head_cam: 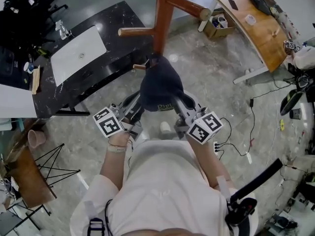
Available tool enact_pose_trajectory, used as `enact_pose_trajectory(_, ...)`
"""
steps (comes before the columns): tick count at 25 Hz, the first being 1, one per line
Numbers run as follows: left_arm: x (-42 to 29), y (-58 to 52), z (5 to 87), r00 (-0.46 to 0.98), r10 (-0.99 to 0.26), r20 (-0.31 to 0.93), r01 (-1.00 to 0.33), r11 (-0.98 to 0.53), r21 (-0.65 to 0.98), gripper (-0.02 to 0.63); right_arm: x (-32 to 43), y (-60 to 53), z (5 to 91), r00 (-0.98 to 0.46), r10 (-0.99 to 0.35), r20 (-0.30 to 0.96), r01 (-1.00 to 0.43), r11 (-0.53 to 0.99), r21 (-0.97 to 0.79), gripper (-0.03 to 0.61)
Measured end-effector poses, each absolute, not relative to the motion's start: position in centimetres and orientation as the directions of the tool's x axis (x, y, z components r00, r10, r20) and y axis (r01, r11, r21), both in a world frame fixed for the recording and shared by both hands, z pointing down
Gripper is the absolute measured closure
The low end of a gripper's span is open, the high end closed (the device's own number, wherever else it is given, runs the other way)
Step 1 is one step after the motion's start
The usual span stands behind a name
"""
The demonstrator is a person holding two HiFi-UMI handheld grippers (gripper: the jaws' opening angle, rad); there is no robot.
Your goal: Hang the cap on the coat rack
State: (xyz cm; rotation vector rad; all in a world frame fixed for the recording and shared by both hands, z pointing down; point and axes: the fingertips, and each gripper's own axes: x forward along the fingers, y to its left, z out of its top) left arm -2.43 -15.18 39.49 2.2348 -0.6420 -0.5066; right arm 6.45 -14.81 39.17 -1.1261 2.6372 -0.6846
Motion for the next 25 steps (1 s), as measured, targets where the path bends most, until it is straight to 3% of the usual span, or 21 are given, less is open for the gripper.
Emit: enact_pose_trajectory(25, -2.4, -15.7, 45.7, 0.763, -0.63, -0.145, -0.267, -0.511, 0.817, 0.606, 7.3, -15.1, 45.6, -0.69, -0.718, 0.087, -0.635, 0.544, -0.548, 0.531)
